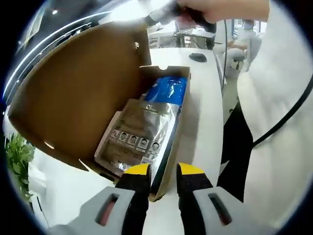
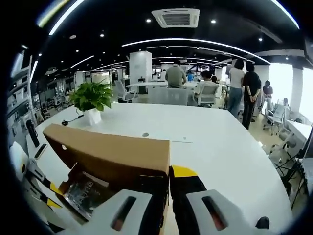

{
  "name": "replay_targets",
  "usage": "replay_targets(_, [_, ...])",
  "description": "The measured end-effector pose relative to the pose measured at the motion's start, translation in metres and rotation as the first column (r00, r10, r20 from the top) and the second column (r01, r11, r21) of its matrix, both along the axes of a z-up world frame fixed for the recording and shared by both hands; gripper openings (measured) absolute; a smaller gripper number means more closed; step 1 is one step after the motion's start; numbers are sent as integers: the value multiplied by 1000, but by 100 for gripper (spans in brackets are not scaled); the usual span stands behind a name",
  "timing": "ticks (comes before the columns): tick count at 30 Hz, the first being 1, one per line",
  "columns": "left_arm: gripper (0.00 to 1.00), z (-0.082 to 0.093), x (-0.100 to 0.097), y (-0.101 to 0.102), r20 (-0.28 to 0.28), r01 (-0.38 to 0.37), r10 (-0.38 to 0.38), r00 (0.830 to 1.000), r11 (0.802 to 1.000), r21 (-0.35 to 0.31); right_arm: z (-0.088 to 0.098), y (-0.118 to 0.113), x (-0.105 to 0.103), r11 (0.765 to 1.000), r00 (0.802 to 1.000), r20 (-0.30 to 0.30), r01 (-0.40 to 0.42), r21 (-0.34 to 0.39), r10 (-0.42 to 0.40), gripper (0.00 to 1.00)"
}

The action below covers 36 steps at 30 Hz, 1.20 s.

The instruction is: Operate the shoe box by opening the lid, removing the specified soft item, and placing it in the target area until the item is outside and the box remains undamaged.

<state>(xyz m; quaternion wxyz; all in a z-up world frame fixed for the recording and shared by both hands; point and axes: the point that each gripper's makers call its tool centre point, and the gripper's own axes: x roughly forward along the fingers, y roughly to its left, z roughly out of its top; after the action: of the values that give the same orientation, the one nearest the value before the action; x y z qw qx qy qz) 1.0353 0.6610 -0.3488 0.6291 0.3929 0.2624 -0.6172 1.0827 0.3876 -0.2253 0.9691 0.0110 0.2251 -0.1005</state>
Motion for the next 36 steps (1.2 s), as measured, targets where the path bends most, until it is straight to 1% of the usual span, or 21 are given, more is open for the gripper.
replay_targets(2, [10,-3,0,5,18,27,-28,999,998,49,2,3,-3,1000,1000,-22,-6,-10,5,0])
replay_targets(3, [4,-1,1,4,12,19,-19,1000,999,37,3,4,-4,1000,1000,-26,-8,-24,7,0])
replay_targets(4, [4,-1,-2,4,-29,-14,15,999,1000,26,4,6,-4,999,1000,-27,-7,-32,7,0])
replay_targets(6, [4,-1,1,5,-32,-9,10,999,1000,24,3,5,-6,994,999,-50,-15,-104,10,0])
replay_targets(8, [5,-3,2,5,-28,-4,4,1000,1000,29,1,5,-6,996,999,-41,-5,-84,2,0])
replay_targets(10, [5,-8,2,9,5,32,-33,999,998,61,0,6,-9,1000,999,-25,21,-14,-21,0])
replay_targets(13, [5,-10,2,9,9,36,-37,999,997,61,-1,4,-9,999,1000,-26,5,-49,-7,0])
replay_targets(16, [4,-11,2,9,-8,58,-58,998,997,56,2,6,-10,999,1000,-26,9,-37,-10,0])
replay_targets(18, [3,-11,2,10,-46,54,-52,998,997,49,1,8,-10,999,999,-33,4,-52,-6,0])
replay_targets(20, [3,-12,0,10,-118,19,-14,993,999,43,8,11,-9,986,997,-61,-50,-161,41,0])
replay_targets(21, [3,-12,0,9,-141,19,-12,990,999,47,9,13,-9,985,997,-59,-56,-165,47,0])
replay_targets(22, [3,-13,-1,9,-170,28,-19,985,998,51,8,15,-10,989,998,-55,-45,-140,38,0])
replay_targets(23, [3,-14,1,8,-164,50,-42,986,998,47,5,12,-11,998,999,-44,-14,-54,12,0])
replay_targets(24, [2,-15,-1,7,-156,108,-101,983,993,38,3,11,-11,1000,999,-41,-7,-26,6,0])
replay_targets(25, [2,-15,-1,7,-136,139,-134,982,990,30,2,7,-12,998,999,-53,-13,-55,10,0])
replay_targets(26, [2,-14,0,7,-115,120,-115,987,992,35,2,8,-13,998,998,-56,-16,-64,12,0])
replay_targets(27, [2,-15,-2,8,-79,167,-163,983,985,45,4,8,-15,997,998,-63,-13,-78,8,0])
replay_targets(28, [1,-15,-4,9,-73,184,-180,981,981,58,5,10,-17,998,998,-61,-15,-68,11,0])
replay_targets(31, [2,-19,-6,10,-68,153,-148,987,985,78,8,13,-26,997,998,-66,-6,-72,1,0])
replay_targets(33, [2,-22,-5,11,-51,165,-161,986,983,84,3,11,-28,997,997,-73,-7,-72,1,0])
replay_targets(36, [2,-24,-4,10,-82,151,-145,986,986,70,1,5,-25,999,997,-73,-3,-38,0,0])
